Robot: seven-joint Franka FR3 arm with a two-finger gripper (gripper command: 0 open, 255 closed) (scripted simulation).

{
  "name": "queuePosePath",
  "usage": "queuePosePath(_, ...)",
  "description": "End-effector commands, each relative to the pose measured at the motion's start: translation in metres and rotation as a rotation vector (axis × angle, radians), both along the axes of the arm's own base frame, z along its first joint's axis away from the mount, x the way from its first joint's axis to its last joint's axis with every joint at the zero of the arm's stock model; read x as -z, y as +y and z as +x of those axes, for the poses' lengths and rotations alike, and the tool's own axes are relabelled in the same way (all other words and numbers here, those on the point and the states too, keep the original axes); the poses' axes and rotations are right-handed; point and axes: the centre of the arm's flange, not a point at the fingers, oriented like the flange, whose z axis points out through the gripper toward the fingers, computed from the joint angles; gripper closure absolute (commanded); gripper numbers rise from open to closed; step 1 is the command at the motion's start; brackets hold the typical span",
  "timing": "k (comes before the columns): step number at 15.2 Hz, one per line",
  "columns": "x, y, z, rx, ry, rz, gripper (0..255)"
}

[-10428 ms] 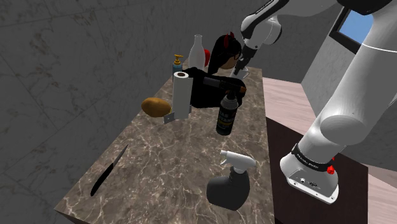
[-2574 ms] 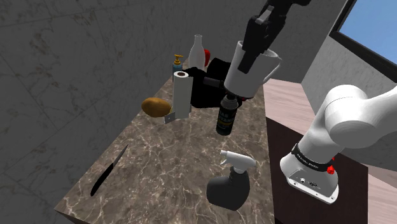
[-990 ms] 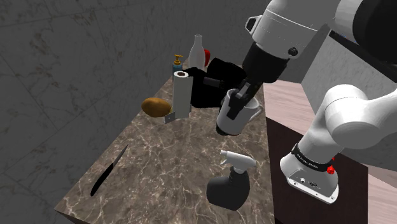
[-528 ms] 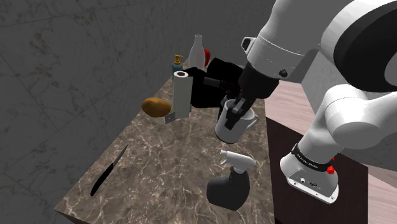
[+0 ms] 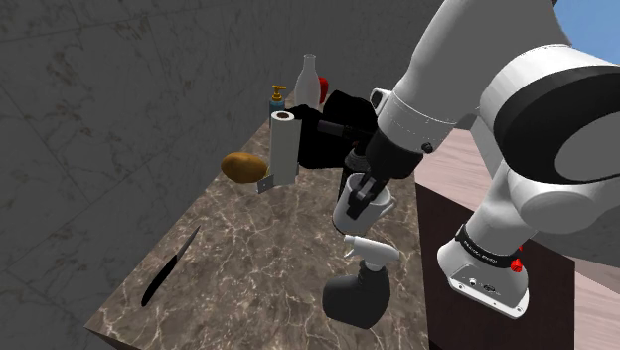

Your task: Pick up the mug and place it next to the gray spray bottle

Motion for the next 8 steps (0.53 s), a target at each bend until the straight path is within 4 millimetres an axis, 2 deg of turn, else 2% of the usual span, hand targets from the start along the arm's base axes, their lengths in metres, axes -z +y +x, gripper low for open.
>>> queuePosePath(1, 0.01, -0.001, -0.001, 0.0, -0.001, 0.0, 255)
queuePosePath(8, 0.047, -0.001, -0.001, 0.0, -0.001, 0.0, 255)
